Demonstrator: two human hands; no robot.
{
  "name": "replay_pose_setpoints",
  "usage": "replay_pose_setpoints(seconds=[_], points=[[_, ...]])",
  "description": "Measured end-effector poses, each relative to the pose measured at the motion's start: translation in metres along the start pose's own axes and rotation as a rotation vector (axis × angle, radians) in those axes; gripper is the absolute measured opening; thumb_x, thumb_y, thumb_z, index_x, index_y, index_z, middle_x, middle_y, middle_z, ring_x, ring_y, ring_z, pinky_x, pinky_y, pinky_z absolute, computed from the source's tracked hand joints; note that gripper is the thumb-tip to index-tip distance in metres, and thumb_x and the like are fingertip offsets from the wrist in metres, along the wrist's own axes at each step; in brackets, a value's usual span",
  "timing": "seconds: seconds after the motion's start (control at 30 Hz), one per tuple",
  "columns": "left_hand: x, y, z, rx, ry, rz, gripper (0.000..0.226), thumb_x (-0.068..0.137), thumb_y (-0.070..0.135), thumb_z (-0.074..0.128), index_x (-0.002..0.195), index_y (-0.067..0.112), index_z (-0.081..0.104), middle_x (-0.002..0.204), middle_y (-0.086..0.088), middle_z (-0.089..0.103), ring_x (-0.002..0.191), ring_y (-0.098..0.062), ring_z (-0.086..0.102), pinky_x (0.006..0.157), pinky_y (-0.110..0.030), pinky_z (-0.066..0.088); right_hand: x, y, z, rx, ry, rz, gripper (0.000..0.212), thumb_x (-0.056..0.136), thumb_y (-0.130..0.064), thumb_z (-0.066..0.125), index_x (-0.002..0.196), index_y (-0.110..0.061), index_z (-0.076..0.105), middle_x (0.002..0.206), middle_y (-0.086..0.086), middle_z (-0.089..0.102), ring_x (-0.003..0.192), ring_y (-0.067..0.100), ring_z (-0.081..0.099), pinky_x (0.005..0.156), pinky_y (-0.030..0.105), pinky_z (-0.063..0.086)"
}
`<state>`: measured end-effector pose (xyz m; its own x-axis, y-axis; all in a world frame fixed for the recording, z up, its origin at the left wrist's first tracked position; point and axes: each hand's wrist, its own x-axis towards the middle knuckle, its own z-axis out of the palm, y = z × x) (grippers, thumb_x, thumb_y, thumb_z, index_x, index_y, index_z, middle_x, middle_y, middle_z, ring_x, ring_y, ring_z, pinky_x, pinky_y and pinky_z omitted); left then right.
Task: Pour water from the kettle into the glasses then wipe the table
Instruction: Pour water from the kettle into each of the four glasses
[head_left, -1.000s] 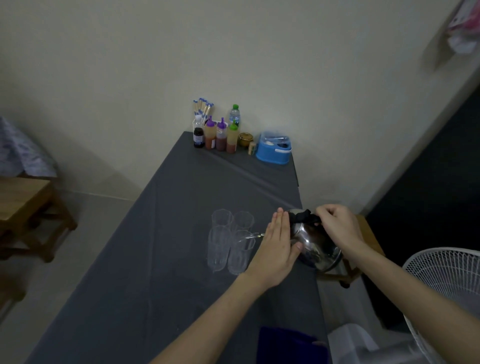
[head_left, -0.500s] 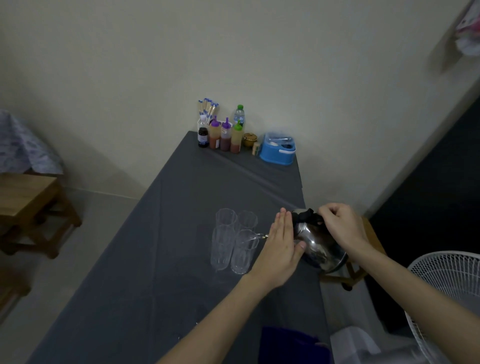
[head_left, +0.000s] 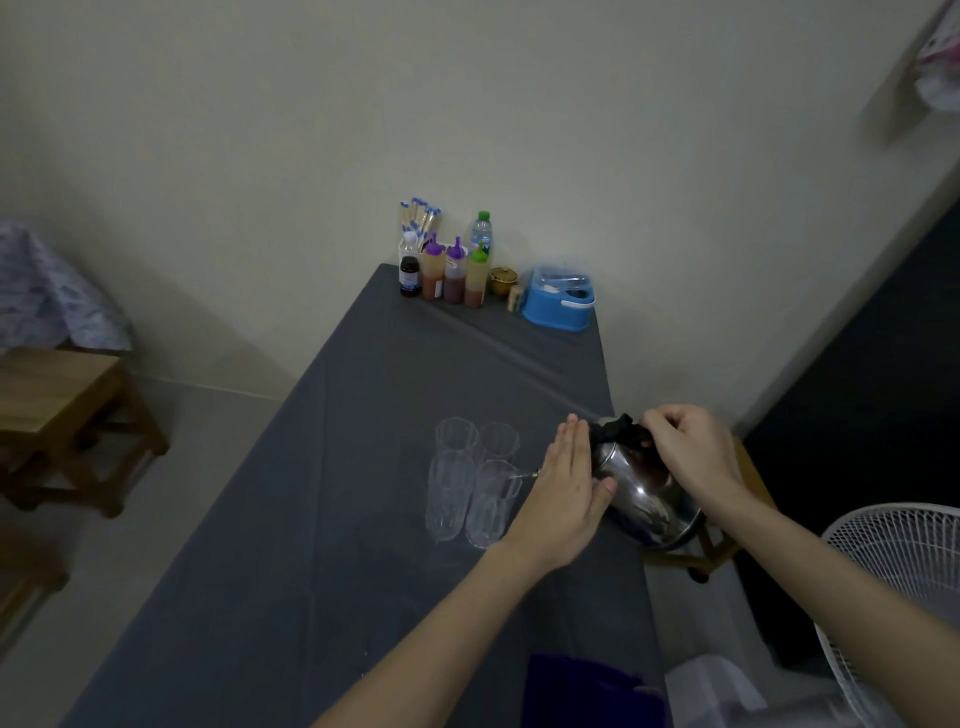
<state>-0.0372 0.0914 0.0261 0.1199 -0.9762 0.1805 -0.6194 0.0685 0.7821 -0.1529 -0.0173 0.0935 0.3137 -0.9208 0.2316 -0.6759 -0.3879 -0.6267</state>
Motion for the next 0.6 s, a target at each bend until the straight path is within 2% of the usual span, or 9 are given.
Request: replay_pose_setpoints(seconds=[0.13,0.27,0.37,0.5,0.6], points=[[0.002,-0.001,-0.001,0.017,-0.007,0.002,0.069,0.104,0.035,0.031,0.151,0.007,-0.01,0.162,-0.008,-0.015,0.149,-0.015,-0.014,0.121,-0.028,-0.006,0.0,0.0,0.0,-0.003,0.005,0.016,0.034,0.086,-0.027,0.054,0.062,-0.006,0.068,0.056,0.01,0.066,0.05,0.019,0.062,0.044,0.032,0.052],[0.003,0.0,-0.002,0.047,-0.031,0.015,0.068,0.104,0.034,0.03,0.152,0.006,-0.009,0.162,-0.009,-0.014,0.149,-0.016,-0.012,0.122,-0.029,-0.006,-0.003,0.007,0.0,0.047,0.014,0.042,0.034,0.085,-0.027,0.054,0.059,-0.007,0.065,0.053,0.008,0.064,0.047,0.015,0.06,0.037,0.022,0.043],[0.004,0.002,-0.004,0.097,-0.046,0.04,0.067,0.104,0.033,0.03,0.152,0.005,-0.007,0.162,-0.01,-0.011,0.15,-0.019,-0.01,0.122,-0.03,-0.004,-0.005,0.013,0.0,0.075,0.044,0.094,0.035,0.083,-0.028,0.054,0.059,-0.005,0.063,0.054,0.009,0.063,0.049,0.017,0.06,0.046,0.027,0.044],[0.006,0.003,-0.006,0.126,-0.074,0.07,0.065,0.104,0.032,0.029,0.152,0.005,-0.005,0.162,-0.01,-0.009,0.15,-0.018,-0.009,0.122,-0.03,-0.004,-0.008,0.022,0.001,0.152,0.073,0.176,0.034,0.081,-0.032,0.055,0.064,-0.005,0.066,0.059,0.009,0.066,0.061,0.023,0.064,0.058,0.036,0.05],[0.007,0.004,-0.004,0.161,-0.102,0.082,0.064,0.104,0.032,0.028,0.152,0.004,-0.005,0.162,-0.011,-0.009,0.15,-0.019,-0.009,0.122,-0.028,-0.005,-0.014,0.027,0.004,0.209,0.118,0.239,0.03,0.078,-0.033,0.056,0.066,-0.009,0.069,0.059,0.005,0.068,0.064,0.023,0.066,0.061,0.037,0.052]])
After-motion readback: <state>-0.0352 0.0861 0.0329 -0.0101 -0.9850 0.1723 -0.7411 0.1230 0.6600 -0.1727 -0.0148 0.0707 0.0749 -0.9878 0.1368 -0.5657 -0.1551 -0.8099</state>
